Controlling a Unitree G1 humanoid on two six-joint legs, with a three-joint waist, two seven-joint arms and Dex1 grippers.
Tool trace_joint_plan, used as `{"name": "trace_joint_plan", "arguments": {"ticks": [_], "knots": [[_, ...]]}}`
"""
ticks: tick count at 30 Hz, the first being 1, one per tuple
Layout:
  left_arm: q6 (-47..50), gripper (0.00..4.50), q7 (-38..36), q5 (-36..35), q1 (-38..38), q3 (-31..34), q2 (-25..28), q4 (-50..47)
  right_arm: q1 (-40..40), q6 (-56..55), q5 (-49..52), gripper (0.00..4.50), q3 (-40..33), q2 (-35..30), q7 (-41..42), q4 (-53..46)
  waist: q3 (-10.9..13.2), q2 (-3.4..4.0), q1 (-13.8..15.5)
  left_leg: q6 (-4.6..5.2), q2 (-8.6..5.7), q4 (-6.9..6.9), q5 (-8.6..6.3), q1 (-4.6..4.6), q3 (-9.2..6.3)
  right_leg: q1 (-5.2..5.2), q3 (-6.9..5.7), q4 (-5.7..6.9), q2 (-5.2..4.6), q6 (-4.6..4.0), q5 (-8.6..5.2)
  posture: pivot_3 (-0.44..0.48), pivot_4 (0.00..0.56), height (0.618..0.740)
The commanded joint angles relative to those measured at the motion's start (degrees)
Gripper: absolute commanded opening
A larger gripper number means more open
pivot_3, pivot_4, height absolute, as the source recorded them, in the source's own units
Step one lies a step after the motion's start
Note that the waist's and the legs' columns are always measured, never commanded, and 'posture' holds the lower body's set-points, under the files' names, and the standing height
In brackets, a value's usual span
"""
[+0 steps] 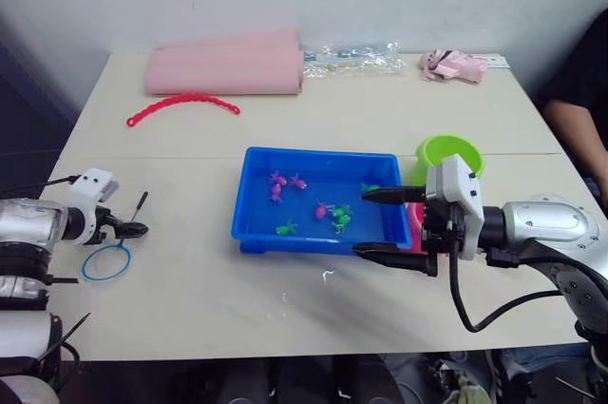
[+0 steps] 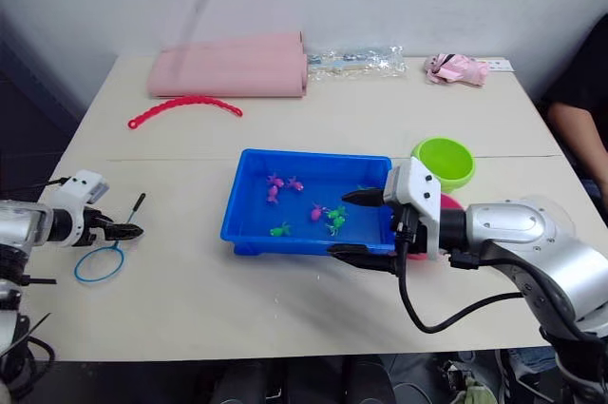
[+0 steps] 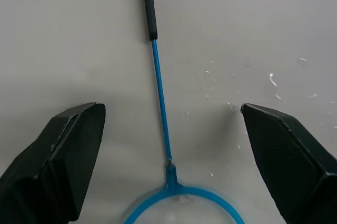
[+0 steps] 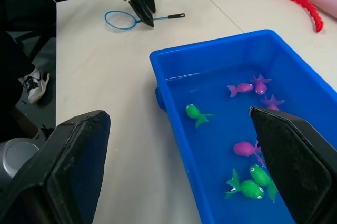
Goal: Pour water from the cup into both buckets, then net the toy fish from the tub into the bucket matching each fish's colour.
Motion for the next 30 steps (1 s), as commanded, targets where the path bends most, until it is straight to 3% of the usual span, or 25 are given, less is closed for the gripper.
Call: {"name": "trace_joint_plan", "arguments": {"ticks": [1, 6, 7, 9, 18, 20, 27, 30], "knots": [[-3.14, 4.5, 1.24, 3.14, -1.77, -0.71, -1.01, 6.17, -0.09, 0.35, 1.36, 4.49, -2.28, 0.01, -0.82, -2.41, 0.0, 0.0, 0.01, 0.0, 0.02, 0.02, 0.0, 0.0, 0.0, -0.01, -0.01, 0.02, 0.01, 0.0, 0.0, 0.0, 0.15, 0.738], [-5.47, 4.5, 1.26, 5.82, -2.93, -1.58, -2.87, 11.34, 0.16, 0.77, 1.56, 4.49, -2.97, -0.02, -1.81, -3.2, -0.01, 0.02, 0.01, 0.02, 0.01, 0.21, 0.03, 0.08, 0.0, 0.02, 0.01, 0.28, -0.05, 0.0, 0.0, 0.0, 0.15, 0.738], [-6.06, 4.24, 1.24, 5.93, -3.03, -1.45, -3.16, 12.19, 0.2, 0.83, 1.6, 4.5, -3.09, -0.06, -2.07, -3.35, -0.01, 0.02, 0.0, 0.03, 0.02, 0.26, 0.03, 0.09, -0.01, 0.02, 0.02, 0.27, -0.08, 0.0, 0.0, 0.0, 0.15, 0.738], [-6.8, 3.67, 0.94, 6.12, -3.23, -1.35, -3.48, 13.18, 0.37, 0.83, 1.62, 4.5, -3.33, -0.16, -2.27, -3.53, -0.03, 0.05, 0.0, 0.03, 0.01, 0.29, 0.02, 0.12, 0.0, 0.02, 0.04, 0.26, -0.12, 0.0, 0.0, 0.0, 0.15, 0.738], [-11.36, 0.01, -0.1, 6.01, -3.03, 0.44, -3.49, 14.25, 1.47, 1.65, 2.23, 4.5, -5.18, -1.76, -1.71, -3.83, -0.09, 0.15, 0.0, 0.06, 0.0, 0.32, 0.0, 0.13, 0.01, 0.02, 0.06, 0.34, -0.14, 0.0, 0.0, 0.0, 0.15, 0.738], [-13.09, 0.01, -1.02, 5.9, -3.18, 0.75, -3.17, 13.25, 1.68, 3.45, 4.64, 4.5, -6.23, -2.77, -0.85, -3.68, -0.09, 0.15, 0.03, 0.07, 0.0, 0.32, 0.0, 0.13, 0.01, 0.02, 0.05, 0.34, -0.15, 0.0, 0.0, 0.0, 0.15, 0.738], [-14.82, 0.01, -18.63, -0.84, -4.22, 2.24, -0.04, -12.92, -3.07, 3.58, 4.83, 4.5, -9.46, -8.88, 3.46, -0.87, 0.1, -0.22, 0.28, 0.16, 0.04, 0.6, -0.12, -0.2, -0.17, 0.0, -0.08, 0.34, -0.14, 0.0, 0.0, 0.0, 0.15, 0.738], [-13.52, 0.01, -28.61, -5.32, -7.98, 1.38, 0.64, -24.51, -6.75, 3.58, 4.74, 4.5, -9.03, -10.27, 5.35, 1.35, 0.1, -0.24, 0.0, 0.18, 0.03, 0.61, -0.18, -0.25, -0.13, 0.02, -0.08, 0.21, -0.14, 0.01, 0.01, 0.0, 0.15, 0.738]]}}
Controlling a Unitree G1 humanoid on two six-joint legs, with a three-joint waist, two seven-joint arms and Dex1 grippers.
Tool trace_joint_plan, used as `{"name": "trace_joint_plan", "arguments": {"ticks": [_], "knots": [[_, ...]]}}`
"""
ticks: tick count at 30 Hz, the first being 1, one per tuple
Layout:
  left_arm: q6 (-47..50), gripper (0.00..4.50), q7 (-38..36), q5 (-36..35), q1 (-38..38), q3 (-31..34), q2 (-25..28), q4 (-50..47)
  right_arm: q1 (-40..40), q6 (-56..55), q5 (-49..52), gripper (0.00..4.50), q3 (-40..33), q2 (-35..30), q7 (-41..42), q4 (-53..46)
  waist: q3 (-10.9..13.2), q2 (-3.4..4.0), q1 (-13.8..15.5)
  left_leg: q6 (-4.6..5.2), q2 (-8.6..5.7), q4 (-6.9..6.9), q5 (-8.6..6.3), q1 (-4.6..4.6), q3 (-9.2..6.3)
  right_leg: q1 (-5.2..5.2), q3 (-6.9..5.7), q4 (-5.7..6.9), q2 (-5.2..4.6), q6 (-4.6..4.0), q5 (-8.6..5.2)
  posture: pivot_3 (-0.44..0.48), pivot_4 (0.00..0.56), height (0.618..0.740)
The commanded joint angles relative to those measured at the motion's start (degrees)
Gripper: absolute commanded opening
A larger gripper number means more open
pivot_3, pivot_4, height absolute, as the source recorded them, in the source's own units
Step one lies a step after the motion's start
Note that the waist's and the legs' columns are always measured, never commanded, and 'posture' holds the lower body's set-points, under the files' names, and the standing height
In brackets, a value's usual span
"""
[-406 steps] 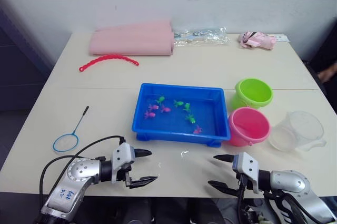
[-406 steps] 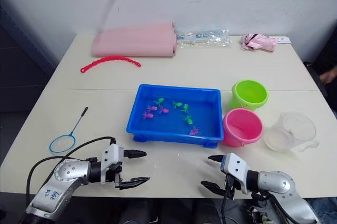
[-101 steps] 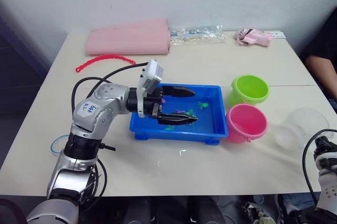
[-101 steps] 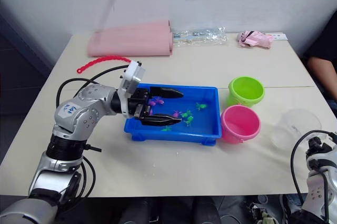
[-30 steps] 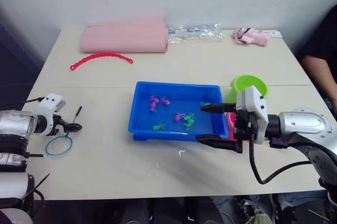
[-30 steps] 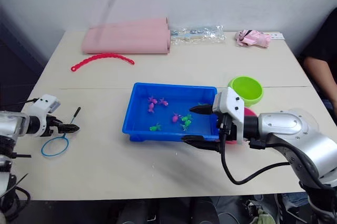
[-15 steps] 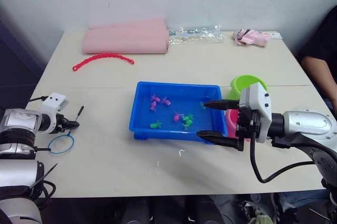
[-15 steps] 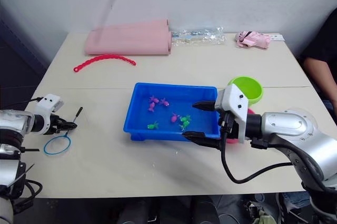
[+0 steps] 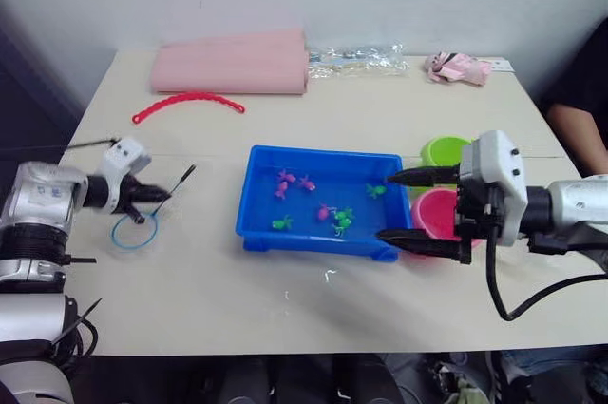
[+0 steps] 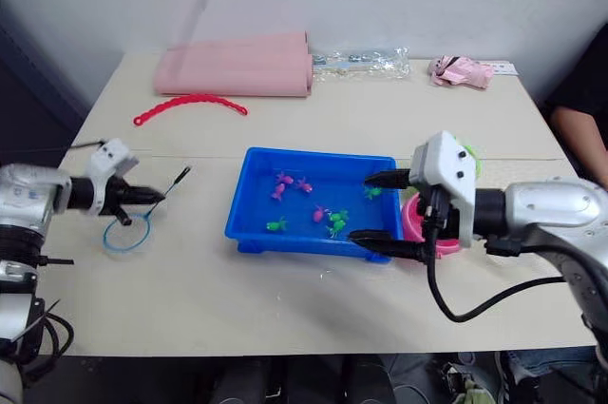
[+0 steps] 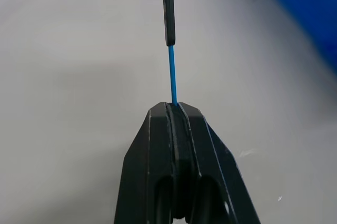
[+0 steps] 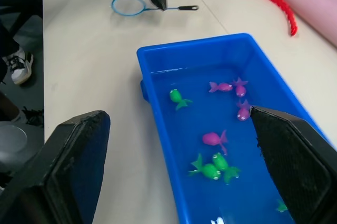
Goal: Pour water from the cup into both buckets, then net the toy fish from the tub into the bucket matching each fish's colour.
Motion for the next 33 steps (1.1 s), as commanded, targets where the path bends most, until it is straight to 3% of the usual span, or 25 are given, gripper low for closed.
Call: {"name": "trace_joint_plan", "arguments": {"ticks": [1, 8, 15, 20, 23, 27, 33], "knots": [[0.95, 0.01, -11.35, -5.17, -5.55, -0.33, 1.78, -13.73, -4.3, -0.79, 0.03, 4.5, -0.82, -2.26, 3.06, 2.17, 0.01, -0.01, -0.04, 0.02, -0.01, 0.01, -0.01, -0.01, 0.04, -0.01, -0.02, 0.0, 0.0, 0.0, 0.0, 0.0, 0.15, 0.738], [1.0, 0.01, -21.3, -8.29, -11.21, -5.99, -2.79, -25.45, -15.06, 0.12, -3.72, 4.5, 7.57, -2.14, 6.09, 6.4, 0.08, 0.11, -0.26, 0.03, 0.03, 0.04, -0.01, 0.08, 0.19, -0.01, 0.06, 0.05, 0.12, 0.03, 0.0, 0.0, 0.15, 0.738], [2.15, 0.01, -18.56, -6.68, -13.71, -13.16, -10.77, -29.92, -23.45, 3.21, -7.97, 4.5, 16.97, 3.91, 3.93, 7.53, 0.09, 0.12, -0.09, 0.02, 0.04, 0.08, 0.01, 0.04, 0.14, -0.03, 0.06, 0.08, 0.13, 0.03, 0.0, 0.0, 0.15, 0.738], [1.56, 0.01, -18.77, -6.61, -13.4, -14.64, -12.67, -31.32, -24.69, 4.98, -11.01, 4.5, 20.8, 7.83, 1.75, 7.72, 0.09, 0.13, -0.08, 0.04, 0.03, 0.12, 0.0, -0.07, 0.11, -0.09, 0.02, 0.05, 0.12, 0.03, 0.0, 0.0, 0.15, 0.738], [0.19, 0.0, -18.72, -5.86, -13.42, -15.54, -13.19, -31.0, -25.35, 5.77, -12.19, 3.6, 22.3, 10.01, 0.78, 7.61, 0.1, 0.13, -0.1, 0.03, 0.04, 0.13, 0.0, -0.08, 0.11, -0.1, 0.02, 0.07, 0.14, 0.03, 0.0, 0.0, 0.15, 0.738], [-0.25, 0.0, -18.34, -5.16, -13.74, -15.91, -14.12, -29.61, -25.46, 6.29, -13.35, 1.69, 23.61, 11.19, 0.97, 6.53, 0.1, 0.13, -0.08, 0.03, 0.04, 0.17, 0.0, -0.08, 0.11, -0.1, 0.02, 0.09, 0.14, 0.03, 0.0, 0.0, 0.15, 0.738], [-0.5, 0.0, -18.28, -4.59, -14.2, -15.97, -15.38, -27.16, -24.64, 5.81, -15.9, 1.69, 25.05, 11.33, 1.08, 5.62, 0.1, 0.14, -0.02, 0.04, 0.03, 0.19, 0.0, -0.1, 0.1, -0.09, 0.01, 0.09, 0.14, 0.04, 0.01, 0.0, 0.15, 0.738]]}}
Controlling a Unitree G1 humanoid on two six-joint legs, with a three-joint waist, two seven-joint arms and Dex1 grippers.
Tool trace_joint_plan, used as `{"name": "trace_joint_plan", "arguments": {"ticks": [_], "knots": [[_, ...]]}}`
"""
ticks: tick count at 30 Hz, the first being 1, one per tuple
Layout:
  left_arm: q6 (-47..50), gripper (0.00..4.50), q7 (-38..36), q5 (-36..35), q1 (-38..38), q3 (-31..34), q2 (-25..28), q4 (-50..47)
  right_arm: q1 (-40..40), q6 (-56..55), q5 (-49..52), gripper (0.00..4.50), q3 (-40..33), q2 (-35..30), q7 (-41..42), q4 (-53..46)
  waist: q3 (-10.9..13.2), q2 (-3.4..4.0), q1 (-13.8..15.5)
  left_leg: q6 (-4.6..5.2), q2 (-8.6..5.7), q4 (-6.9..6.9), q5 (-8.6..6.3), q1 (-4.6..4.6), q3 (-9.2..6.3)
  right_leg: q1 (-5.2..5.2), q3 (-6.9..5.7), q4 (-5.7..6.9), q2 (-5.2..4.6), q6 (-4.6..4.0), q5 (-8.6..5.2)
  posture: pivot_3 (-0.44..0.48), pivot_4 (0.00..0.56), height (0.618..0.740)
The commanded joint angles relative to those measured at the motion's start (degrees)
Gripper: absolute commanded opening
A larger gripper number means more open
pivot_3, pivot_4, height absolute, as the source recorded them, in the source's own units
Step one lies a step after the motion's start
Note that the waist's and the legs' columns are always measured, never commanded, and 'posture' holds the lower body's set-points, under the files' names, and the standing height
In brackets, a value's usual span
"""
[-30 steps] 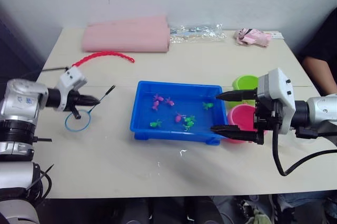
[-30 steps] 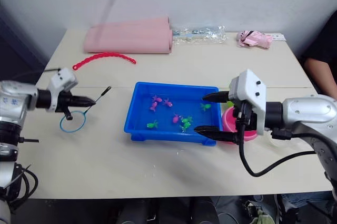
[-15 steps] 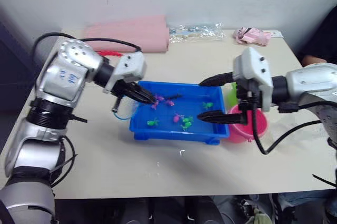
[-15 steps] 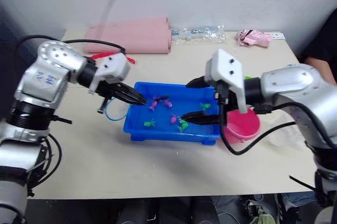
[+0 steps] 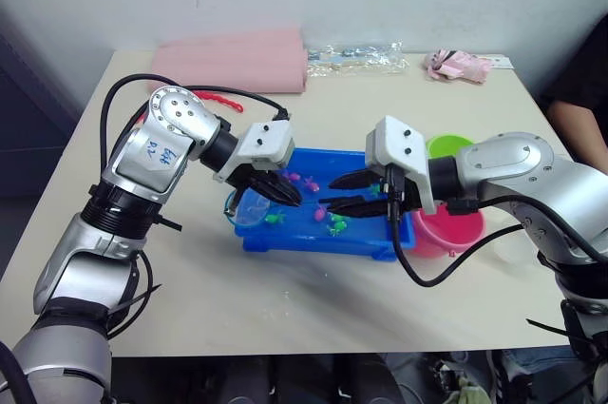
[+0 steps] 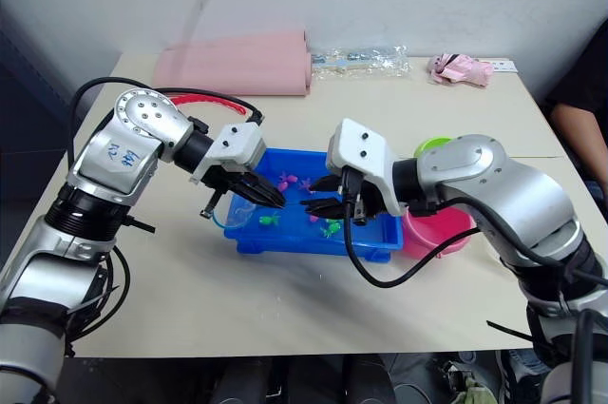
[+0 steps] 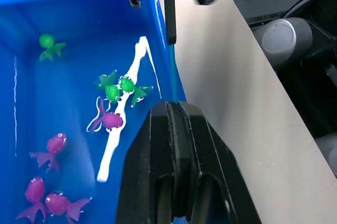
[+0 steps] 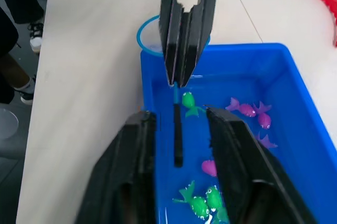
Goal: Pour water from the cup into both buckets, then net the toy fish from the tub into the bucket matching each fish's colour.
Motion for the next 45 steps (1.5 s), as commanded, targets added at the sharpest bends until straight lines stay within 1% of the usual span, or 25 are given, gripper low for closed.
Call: {"name": "trace_joint_plan", "arguments": {"ticks": [1, 12, 15, 20, 21, 22, 24, 34, 36, 37, 38, 42, 45], "knots": [[-0.52, 0.0, 0.02, 0.15, -1.72, 0.58, -0.74, 0.62, -0.23, -0.91, -1.64, 1.69, -0.57, -0.15, 0.24, -2.38, 0.0, 0.0, 0.02, 0.0, 0.0, 0.0, 0.0, 0.0, 0.0, 0.0, 0.0, 0.0, 0.0, 0.0, 0.0, 0.0, 0.15, 0.738], [0.4, 0.0, 0.11, -0.39, -2.72, 1.08, -2.4, 1.19, -0.59, -1.2, -4.51, 1.69, 0.05, 0.98, 0.86, -2.15, 0.0, 0.0, -0.02, 0.0, 0.0, 0.0, 0.0, 0.0, -0.01, 0.0, -0.01, 0.01, 0.01, 0.0, 0.0, 0.0, 0.15, 0.738], [-0.66, 0.0, 0.32, 0.21, -2.71, 0.88, -2.67, 1.95, -0.54, -1.4, -5.37, 1.69, 0.31, 1.0, 0.94, -1.98, 0.0, 0.0, -0.02, 0.0, 0.0, 0.0, 0.0, 0.0, -0.01, 0.0, -0.01, 0.01, 0.01, 0.0, 0.0, 0.0, 0.15, 0.738], [0.18, 0.0, 0.37, -0.23, -3.29, 1.18, -3.27, 2.01, -0.39, -0.74, -5.06, 1.69, -0.23, 1.45, 0.93, -2.4, 0.0, 0.0, -0.02, 0.0, 0.0, 0.0, 0.0, 0.0, -0.01, 0.0, -0.01, 0.01, 0.01, 0.0, 0.0, 0.0, 0.15, 0.738], [0.32, 0.0, 0.53, -0.35, -3.26, 1.35, -3.42, 1.92, -0.33, -0.67, -5.02, 1.16, -0.28, 1.45, 0.93, -2.49, 0.0, 0.0, -0.03, 0.0, 0.0, 0.0, 0.0, 0.0, -0.01, 0.0, -0.01, 0.01, 0.01, 0.0, 0.0, 0.0, 0.15, 0.738], [0.41, 0.0, 0.64, -0.39, -3.22, 1.43, -3.51, 1.89, -0.29, -0.77, -5.13, 0.86, -0.23, 1.35, 1.02, -2.59, 0.0, 0.0, -0.03, 0.0, 0.0, 0.0, 0.0, 0.0, -0.01, 0.0, -0.01, 0.01, 0.01, 0.0, 0.0, 0.0, 0.15, 0.738], [0.39, 0.0, 0.76, -0.37, -3.15, 1.49, -3.53, 1.91, -0.29, -0.86, -5.28, 0.04, -0.17, 1.18, 1.15, -2.7, 0.0, 0.0, -0.02, 0.0, 0.0, 0.0, 0.0, 0.0, -0.01, 0.0, -0.01, 0.01, 0.01, 0.0, 0.0, 0.0, 0.15, 0.738], [1.44, 0.0, 1.5, -0.94, -3.92, 2.36, -3.77, 2.56, 0.96, -2.63, -6.45, 0.04, -0.42, 0.95, 1.99, -2.0, 0.0, 0.0, -0.03, 0.0, 0.0, 0.01, 0.0, 0.0, -0.01, 0.0, -0.01, 0.01, 0.01, 0.0, 0.0, 0.0, 0.15, 0.738], [2.51, 0.68, 2.22, -1.37, -4.05, 2.99, -4.02, 2.9, 1.45, -3.13, -6.6, 0.0, -0.84, 1.05, 1.73, -1.96, 0.0, 0.0, -0.02, 0.0, -0.01, 0.01, 0.0, 0.0, -0.01, 0.0, -0.01, 0.01, 0.01, 0.0, 0.0, 0.0, 0.15, 0.738], [3.02, 0.87, 2.45, -1.61, -4.13, 3.24, -4.14, 3.04, 1.64, -3.25, -6.67, 0.0, -1.03, 1.12, 1.64, -1.98, 0.0, 0.0, -0.01, 0.0, -0.01, 0.01, 0.0, 0.0, -0.01, 0.0, -0.01, 0.01, 0.01, 0.0, 0.0, 0.0, 0.15, 0.738], [3.54, 1.32, 2.53, -2.12, -4.19, 3.68, -4.23, 3.08, 1.91, -3.31, -6.59, 0.0, -1.4, 1.12, 1.55, -2.19, 0.0, 0.0, -0.02, 0.0, -0.01, 0.01, 0.0, 0.0, -0.01, 0.01, -0.01, 0.01, 0.01, 0.0, 0.0, 0.0, 0.15, 0.738], [7.53, 2.73, 2.27, -5.82, -4.51, 6.83, -4.29, 3.11, 2.77, -2.84, -6.17, 0.0, -2.91, 0.84, 0.87, -3.14, 0.0, 0.0, -0.03, 0.0, 0.0, 0.01, 0.0, 0.0, -0.01, 0.01, -0.01, 0.02, 0.01, 0.01, 0.0, 0.0, 0.15, 0.738], [9.92, 4.01, -0.99, -11.2, -3.22, 11.13, -2.07, 2.21, 3.73, -1.1, -5.13, 0.0, -6.07, -1.1, 0.51, -4.43, 0.0, 0.0, -0.03, 0.0, 0.0, 0.01, 0.0, 0.0, -0.03, 0.01, -0.01, 0.02, 0.01, 0.01, 0.0, 0.0, 0.15, 0.738]]}}
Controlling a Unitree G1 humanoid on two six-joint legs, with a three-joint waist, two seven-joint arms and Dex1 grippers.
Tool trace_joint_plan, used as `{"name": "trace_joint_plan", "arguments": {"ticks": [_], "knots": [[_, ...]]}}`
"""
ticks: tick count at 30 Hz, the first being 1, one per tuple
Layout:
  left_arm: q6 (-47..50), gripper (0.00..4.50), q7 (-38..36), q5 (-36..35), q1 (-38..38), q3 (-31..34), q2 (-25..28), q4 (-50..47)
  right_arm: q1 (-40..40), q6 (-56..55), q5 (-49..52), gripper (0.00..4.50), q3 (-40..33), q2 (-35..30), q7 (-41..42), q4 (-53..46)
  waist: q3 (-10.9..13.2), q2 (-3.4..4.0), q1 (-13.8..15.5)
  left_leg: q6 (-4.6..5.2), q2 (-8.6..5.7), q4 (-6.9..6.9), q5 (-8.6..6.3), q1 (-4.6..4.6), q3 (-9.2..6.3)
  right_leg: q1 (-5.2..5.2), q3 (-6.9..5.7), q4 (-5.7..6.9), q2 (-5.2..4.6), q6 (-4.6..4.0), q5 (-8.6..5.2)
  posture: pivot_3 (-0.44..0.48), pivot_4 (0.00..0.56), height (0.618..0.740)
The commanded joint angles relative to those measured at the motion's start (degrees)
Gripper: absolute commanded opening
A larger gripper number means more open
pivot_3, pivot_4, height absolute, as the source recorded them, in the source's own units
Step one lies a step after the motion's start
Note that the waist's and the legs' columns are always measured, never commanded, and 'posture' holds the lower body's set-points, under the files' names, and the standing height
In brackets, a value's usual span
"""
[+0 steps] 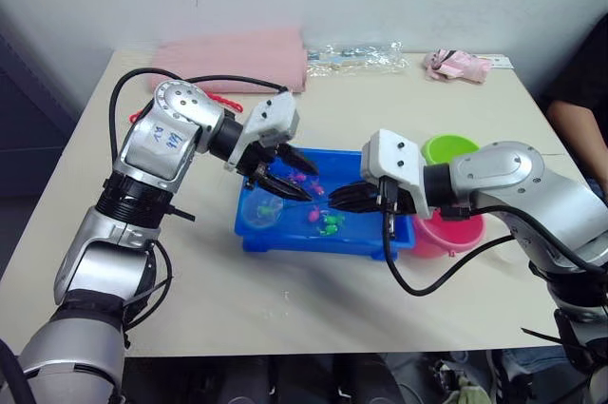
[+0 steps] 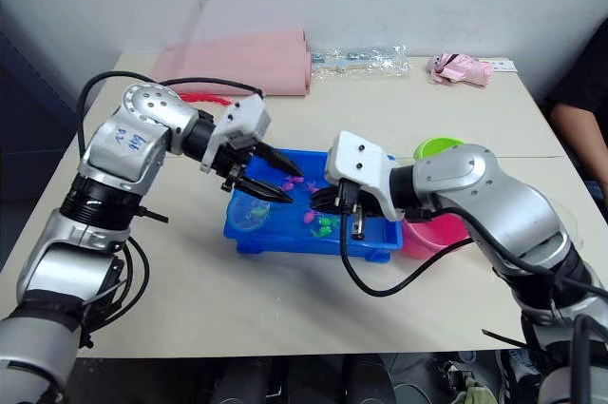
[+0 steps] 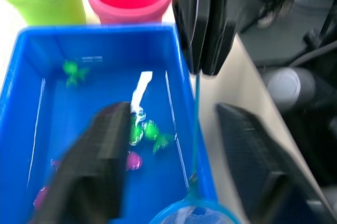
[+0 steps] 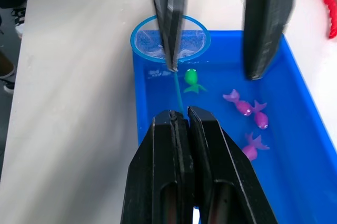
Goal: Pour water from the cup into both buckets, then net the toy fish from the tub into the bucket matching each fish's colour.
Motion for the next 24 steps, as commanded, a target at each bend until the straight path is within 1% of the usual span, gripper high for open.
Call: {"name": "trace_joint_plan", "arguments": {"ticks": [1, 4, 6, 10, 15, 19, 24], "knots": [[2.32, 4.41, -3.59, -6.45, 0.23, 6.03, 3.11, -2.29, 0.98, 1.64, 1.57, 0.0, -5.9, -2.99, -0.42, -3.25, 0.0, 0.0, -0.01, 0.0, 0.0, 0.0, 0.0, 0.0, 0.0, 0.0, 0.0, 0.0, 0.0, 0.0, 0.0, 0.0, 0.15, 0.738], [0.16, 4.47, -3.79, -7.35, 4.3, 8.64, 6.73, -2.98, 3.08, 2.12, 2.05, 0.0, -9.75, -6.01, -0.47, -3.54, 0.0, 0.0, -0.15, 0.0, 0.0, -0.02, 0.0, 0.02, 0.01, 0.0, 0.02, -0.01, 0.0, 0.0, 0.0, 0.0, 0.15, 0.738], [-1.34, 4.47, -0.62, -7.66, 8.8, 11.47, 8.07, -4.64, 4.96, 2.38, 2.07, 0.0, -12.15, -7.79, -0.76, -3.76, 0.0, 0.01, -0.16, 0.0, 0.01, -0.05, 0.0, 0.09, 0.03, 0.03, 0.03, 0.0, 0.0, 0.0, 0.0, 0.0, 0.15, 0.738], [1.42, 4.47, 7.21, -9.72, 18.45, 17.11, 8.46, -11.96, 10.28, 1.37, 1.2, 0.0, -16.33, -10.92, -1.06, -4.26, 0.0, 0.0, -0.06, 0.0, 0.01, -0.04, 0.0, 0.08, -0.01, 0.08, 0.03, -0.02, -0.04, 0.0, 0.0, 0.0, 0.15, 0.738], [-1.19, 4.47, 13.46, -9.46, 30.31, 20.81, 9.01, -20.41, 17.37, -2.34, -1.17, 0.0, -19.23, -13.31, -1.46, -4.4, 0.0, 0.0, 0.13, 0.01, -0.03, -0.02, 0.0, 0.08, -0.08, 0.15, 0.02, -0.05, -0.11, 0.02, 0.01, 0.0, 0.15, 0.738], [-3.05, 4.47, 16.79, -9.4, 33.83, 21.34, 8.75, -21.95, 21.34, -7.22, -4.71, 0.0, -18.18, -13.99, -2.0, -3.42, 0.0, 0.0, 0.13, 0.0, -0.02, -0.02, 0.0, 0.12, -0.09, 0.17, 0.02, -0.04, -0.1, 0.02, 0.01, 0.0, 0.15, 0.738], [-0.8, 4.47, 16.0, -13.45, 34.92, 21.68, 9.46, -22.32, 23.42, -12.89, -9.17, 0.0, -15.63, -12.96, -2.91, -1.5, 0.0, 0.0, 0.02, -0.02, -0.02, -0.03, 0.02, 0.17, -0.05, 0.17, 0.04, -0.03, -0.09, 0.02, 0.01, 0.0, 0.15, 0.738]]}}
